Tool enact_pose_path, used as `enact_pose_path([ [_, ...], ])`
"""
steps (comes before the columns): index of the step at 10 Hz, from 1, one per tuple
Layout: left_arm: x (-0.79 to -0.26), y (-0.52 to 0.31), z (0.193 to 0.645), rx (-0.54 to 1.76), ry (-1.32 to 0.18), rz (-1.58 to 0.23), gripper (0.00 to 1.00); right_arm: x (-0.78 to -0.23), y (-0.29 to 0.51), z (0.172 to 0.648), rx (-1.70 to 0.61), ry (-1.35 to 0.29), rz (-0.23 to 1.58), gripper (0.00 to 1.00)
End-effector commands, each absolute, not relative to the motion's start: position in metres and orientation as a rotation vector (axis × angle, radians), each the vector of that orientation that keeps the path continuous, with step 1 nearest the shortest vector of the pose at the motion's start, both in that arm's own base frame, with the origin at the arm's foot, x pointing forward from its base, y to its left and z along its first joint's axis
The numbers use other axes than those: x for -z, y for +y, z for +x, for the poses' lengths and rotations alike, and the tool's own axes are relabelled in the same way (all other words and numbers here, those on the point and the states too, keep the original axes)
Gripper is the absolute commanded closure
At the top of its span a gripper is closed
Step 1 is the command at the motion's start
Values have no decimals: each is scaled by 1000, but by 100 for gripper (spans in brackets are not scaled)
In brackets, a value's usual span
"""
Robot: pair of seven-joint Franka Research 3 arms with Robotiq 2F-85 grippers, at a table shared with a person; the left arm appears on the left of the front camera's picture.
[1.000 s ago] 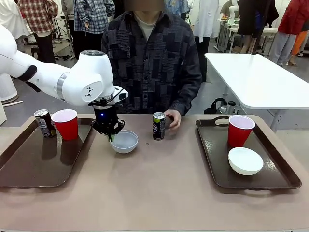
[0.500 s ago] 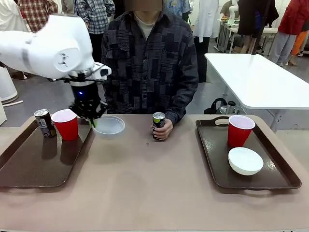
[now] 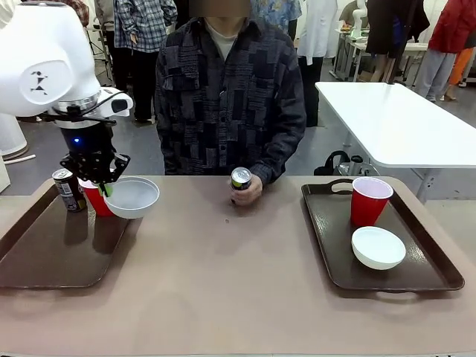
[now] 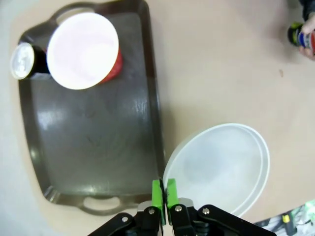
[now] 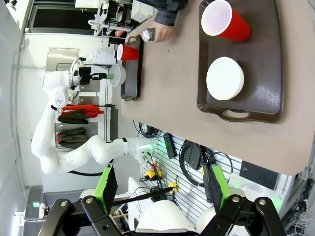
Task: Prepare tableware on both trays.
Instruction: Pick up a Picnic Bowl from the table and place it on a Handle tray.
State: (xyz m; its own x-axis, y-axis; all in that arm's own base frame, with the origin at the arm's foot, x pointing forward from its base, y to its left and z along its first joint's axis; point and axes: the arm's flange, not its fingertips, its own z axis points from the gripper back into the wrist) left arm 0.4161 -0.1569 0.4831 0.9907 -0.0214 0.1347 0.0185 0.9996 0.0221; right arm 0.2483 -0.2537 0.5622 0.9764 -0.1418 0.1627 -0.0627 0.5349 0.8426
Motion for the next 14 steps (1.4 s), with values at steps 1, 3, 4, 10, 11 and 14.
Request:
enact_pose_path([
  [1,-481,-164,421,27,-126,29,100,-563,-254,247,38,-230,1017,3],
  [3,-481,-164,421,27,-126,29,100,-563,-254,247,38,-230,1017,3],
  [4,-481,-164,421,27,-126,29,100,-563,-254,247,38,-230,1017,3],
  [10,-456,-62,430,79,-79,-122,96,-563,-254,247,38,-230,1017,3],
  [11,-446,-47,432,70,-77,-118,96,-563,-254,247,38,-230,1017,3],
  [14,-407,-21,438,49,-27,-74,96,-563,-254,247,38,-230,1017,3],
])
